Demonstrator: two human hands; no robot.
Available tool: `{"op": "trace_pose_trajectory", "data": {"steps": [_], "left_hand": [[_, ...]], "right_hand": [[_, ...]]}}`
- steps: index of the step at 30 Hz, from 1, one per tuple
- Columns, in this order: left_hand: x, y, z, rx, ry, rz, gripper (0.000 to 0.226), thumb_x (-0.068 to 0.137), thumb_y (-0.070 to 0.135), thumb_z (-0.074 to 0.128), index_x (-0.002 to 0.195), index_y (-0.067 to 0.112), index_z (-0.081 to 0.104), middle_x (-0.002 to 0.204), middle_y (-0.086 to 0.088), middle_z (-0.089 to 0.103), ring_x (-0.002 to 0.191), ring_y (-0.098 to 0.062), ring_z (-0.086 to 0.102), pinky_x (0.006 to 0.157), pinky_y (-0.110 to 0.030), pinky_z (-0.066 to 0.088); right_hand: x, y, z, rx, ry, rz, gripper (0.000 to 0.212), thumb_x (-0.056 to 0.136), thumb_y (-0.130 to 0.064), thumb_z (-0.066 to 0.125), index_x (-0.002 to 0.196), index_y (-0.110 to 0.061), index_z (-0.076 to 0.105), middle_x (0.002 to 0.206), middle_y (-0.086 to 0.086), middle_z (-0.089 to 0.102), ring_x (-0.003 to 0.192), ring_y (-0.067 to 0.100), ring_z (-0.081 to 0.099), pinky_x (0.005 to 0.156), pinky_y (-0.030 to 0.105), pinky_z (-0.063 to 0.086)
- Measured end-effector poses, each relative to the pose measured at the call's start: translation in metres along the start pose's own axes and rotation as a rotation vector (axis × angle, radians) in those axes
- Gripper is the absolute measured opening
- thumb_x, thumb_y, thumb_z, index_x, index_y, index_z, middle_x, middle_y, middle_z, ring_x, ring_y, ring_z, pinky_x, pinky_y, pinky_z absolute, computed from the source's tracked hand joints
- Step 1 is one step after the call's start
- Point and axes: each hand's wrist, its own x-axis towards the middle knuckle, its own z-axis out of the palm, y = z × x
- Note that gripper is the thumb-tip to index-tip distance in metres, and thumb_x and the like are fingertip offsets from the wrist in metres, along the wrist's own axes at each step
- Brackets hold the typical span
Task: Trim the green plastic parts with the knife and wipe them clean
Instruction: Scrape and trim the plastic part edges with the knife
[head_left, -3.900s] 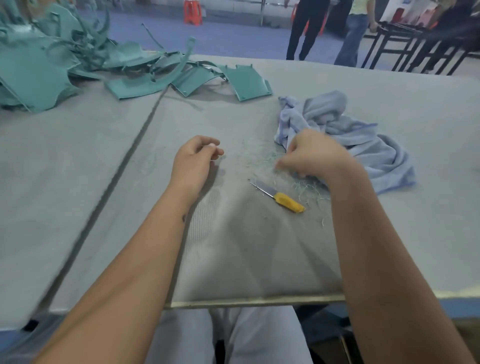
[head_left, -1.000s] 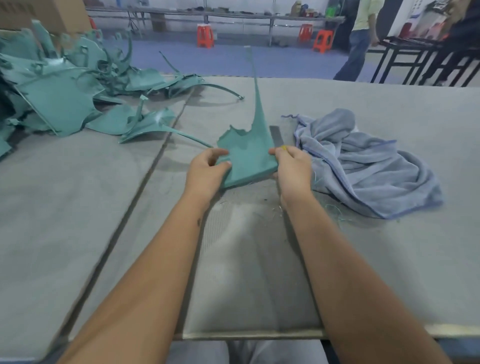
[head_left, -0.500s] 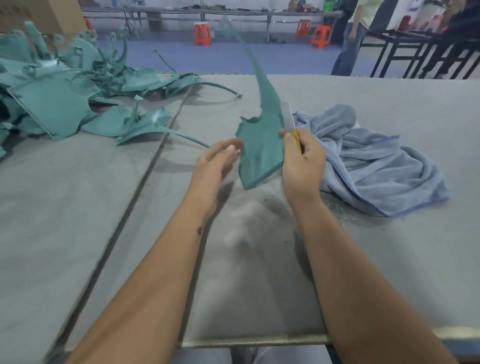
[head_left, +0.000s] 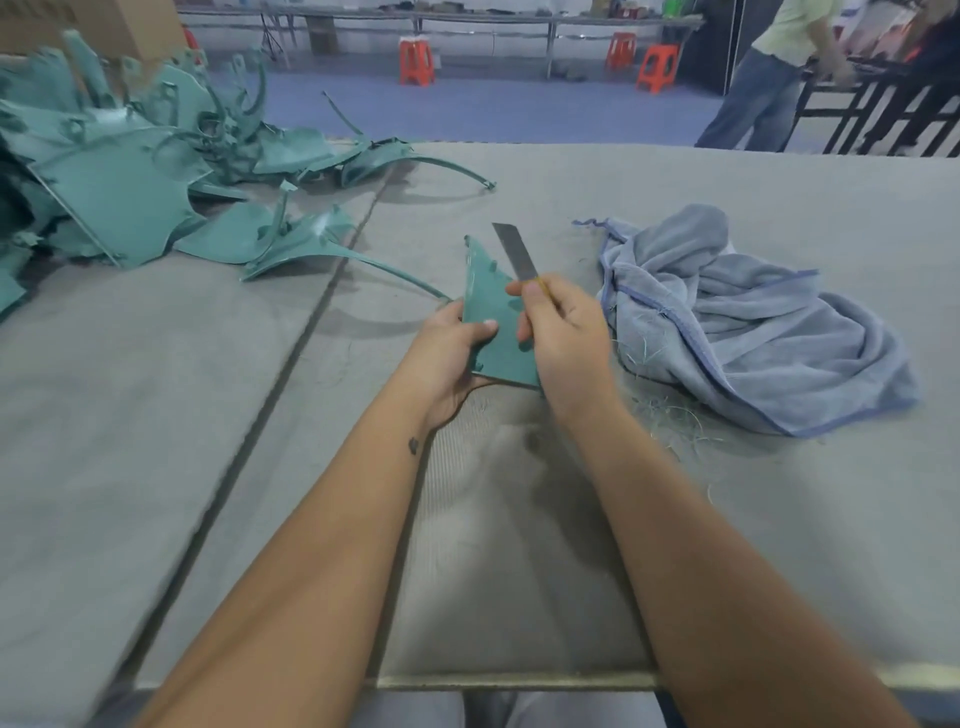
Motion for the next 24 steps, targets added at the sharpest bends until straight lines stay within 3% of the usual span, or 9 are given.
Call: {"op": "trace_pose_trajectory", "data": {"steps": [3,5,7,10,13,15,19,24], "left_hand": [[0.005,0.002,0.002,-0.156,0.053,0.047,0.028,0.102,0.004,0.039,0.117,0.02,0.056,0.092,-0.003,0.075,0.079,-0.021,0.072,0.059,-0.036,0.06],[0.011,0.001,0.001,-0.266,0.111,0.093,0.027,0.104,0.011,0.036,0.113,0.029,0.054,0.107,-0.004,0.07,0.091,-0.025,0.07,0.065,-0.039,0.06],[0.013,0.0,-0.002,-0.346,0.148,0.119,0.026,0.106,0.016,0.034,0.117,0.033,0.05,0.118,-0.004,0.065,0.099,-0.027,0.067,0.07,-0.04,0.06],[0.012,0.001,-0.009,-0.445,0.126,0.132,0.028,0.106,0.015,0.035,0.126,0.03,0.048,0.12,-0.006,0.065,0.099,-0.027,0.068,0.069,-0.04,0.06],[0.009,0.003,-0.013,-0.471,0.087,0.135,0.03,0.101,0.0,0.039,0.118,0.02,0.054,0.106,-0.009,0.07,0.088,-0.027,0.072,0.068,-0.039,0.061],[0.009,0.005,-0.012,-0.469,0.103,0.09,0.023,0.101,0.002,0.041,0.115,0.011,0.057,0.101,-0.012,0.071,0.081,-0.024,0.072,0.067,-0.035,0.061],[0.009,0.007,-0.01,-0.535,0.137,0.017,0.029,0.104,0.016,0.039,0.128,0.006,0.053,0.125,-0.016,0.063,0.09,-0.025,0.067,0.079,-0.035,0.057],[0.006,0.008,-0.01,-0.516,0.081,0.058,0.021,0.099,0.001,0.039,0.109,0.007,0.056,0.085,-0.012,0.072,0.07,-0.022,0.07,0.068,-0.033,0.052]], "right_hand": [[0.0,0.003,-0.004,0.082,0.071,0.062,0.038,0.102,-0.03,0.041,0.076,-0.022,0.066,0.062,-0.006,0.051,0.066,0.008,0.051,0.065,0.022,0.04],[0.002,0.006,-0.006,0.039,0.073,0.097,0.035,0.102,-0.031,0.042,0.082,-0.02,0.068,0.054,-0.019,0.05,0.063,0.0,0.05,0.062,0.016,0.037],[0.002,0.007,-0.007,-0.042,0.037,0.097,0.025,0.099,-0.028,0.05,0.08,-0.023,0.065,0.051,-0.021,0.047,0.054,-0.002,0.042,0.058,0.018,0.034],[0.001,0.007,-0.006,-0.092,-0.055,0.088,0.019,0.095,-0.022,0.057,0.076,-0.022,0.056,0.058,-0.011,0.048,0.051,0.006,0.039,0.051,0.021,0.035],[-0.002,0.007,-0.001,0.05,-0.205,0.154,0.021,0.097,-0.015,0.054,0.077,-0.017,0.051,0.054,0.0,0.052,0.04,0.009,0.038,0.04,0.018,0.03],[-0.005,0.007,0.001,0.112,-0.304,0.189,0.02,0.097,-0.012,0.054,0.077,-0.014,0.055,0.05,0.002,0.047,0.037,0.005,0.035,0.038,0.014,0.028],[-0.007,0.011,0.0,0.07,-0.37,0.163,0.021,0.096,-0.015,0.057,0.077,-0.013,0.066,0.049,-0.001,0.046,0.041,0.004,0.037,0.043,0.012,0.031],[-0.004,0.012,0.0,0.025,-0.365,0.129,0.025,0.096,-0.014,0.056,0.073,-0.016,0.066,0.056,0.0,0.055,0.048,0.007,0.043,0.048,0.016,0.036]]}}
